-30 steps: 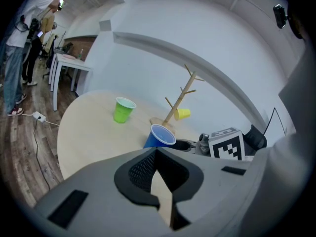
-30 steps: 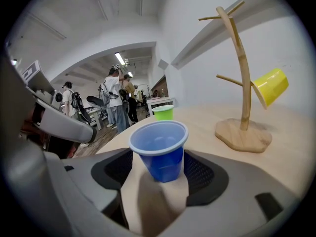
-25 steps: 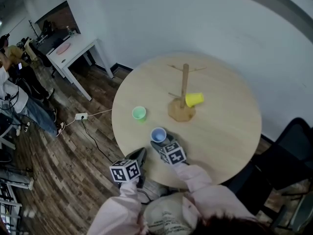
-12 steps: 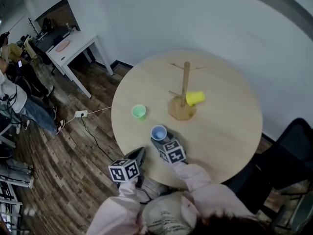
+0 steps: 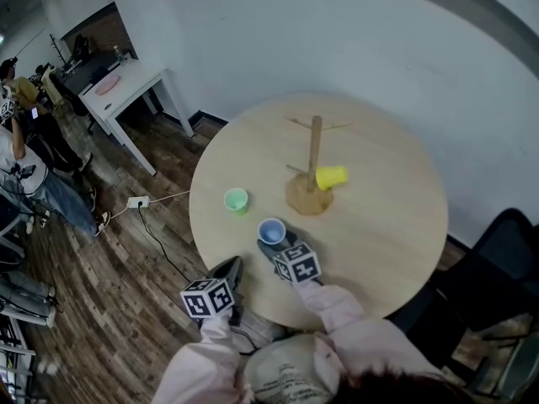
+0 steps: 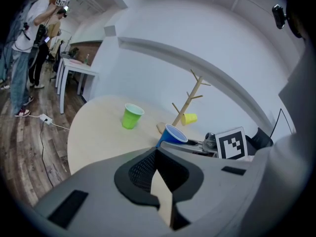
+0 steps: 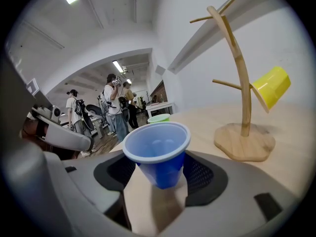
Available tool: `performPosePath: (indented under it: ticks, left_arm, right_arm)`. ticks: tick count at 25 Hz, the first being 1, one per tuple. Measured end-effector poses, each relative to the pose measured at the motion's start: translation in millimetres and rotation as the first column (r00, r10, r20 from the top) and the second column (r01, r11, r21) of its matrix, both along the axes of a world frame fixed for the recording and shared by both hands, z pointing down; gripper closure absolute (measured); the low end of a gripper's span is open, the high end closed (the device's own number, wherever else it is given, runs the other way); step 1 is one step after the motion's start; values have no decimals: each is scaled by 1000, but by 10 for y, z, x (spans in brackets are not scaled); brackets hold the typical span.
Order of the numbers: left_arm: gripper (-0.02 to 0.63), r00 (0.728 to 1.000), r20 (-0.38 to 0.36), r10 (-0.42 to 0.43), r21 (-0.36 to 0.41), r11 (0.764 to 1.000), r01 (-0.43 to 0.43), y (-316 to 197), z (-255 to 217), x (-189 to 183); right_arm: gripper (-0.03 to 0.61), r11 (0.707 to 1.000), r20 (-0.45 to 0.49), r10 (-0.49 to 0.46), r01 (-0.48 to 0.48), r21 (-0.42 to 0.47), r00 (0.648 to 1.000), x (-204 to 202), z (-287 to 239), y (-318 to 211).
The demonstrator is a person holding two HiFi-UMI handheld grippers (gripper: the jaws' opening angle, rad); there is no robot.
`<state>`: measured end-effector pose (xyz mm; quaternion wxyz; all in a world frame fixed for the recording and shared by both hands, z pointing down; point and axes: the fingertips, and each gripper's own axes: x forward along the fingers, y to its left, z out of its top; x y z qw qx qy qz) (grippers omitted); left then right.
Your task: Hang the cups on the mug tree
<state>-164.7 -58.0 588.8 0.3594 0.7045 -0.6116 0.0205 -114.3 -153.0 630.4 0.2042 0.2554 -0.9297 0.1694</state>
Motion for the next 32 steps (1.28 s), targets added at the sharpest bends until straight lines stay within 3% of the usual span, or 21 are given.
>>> performPosePath:
  ticks: [23, 32]
  left_arm:
    - [609, 995, 32, -91, 144, 986, 86, -221, -528, -6]
    - [609, 998, 53, -26, 168, 986, 17, -463, -593, -137]
  right_arm:
    - [281, 995, 196, 0, 20, -97, 981, -32, -542, -137]
    - [281, 990, 270, 57, -20, -138, 961, -233, -703, -335]
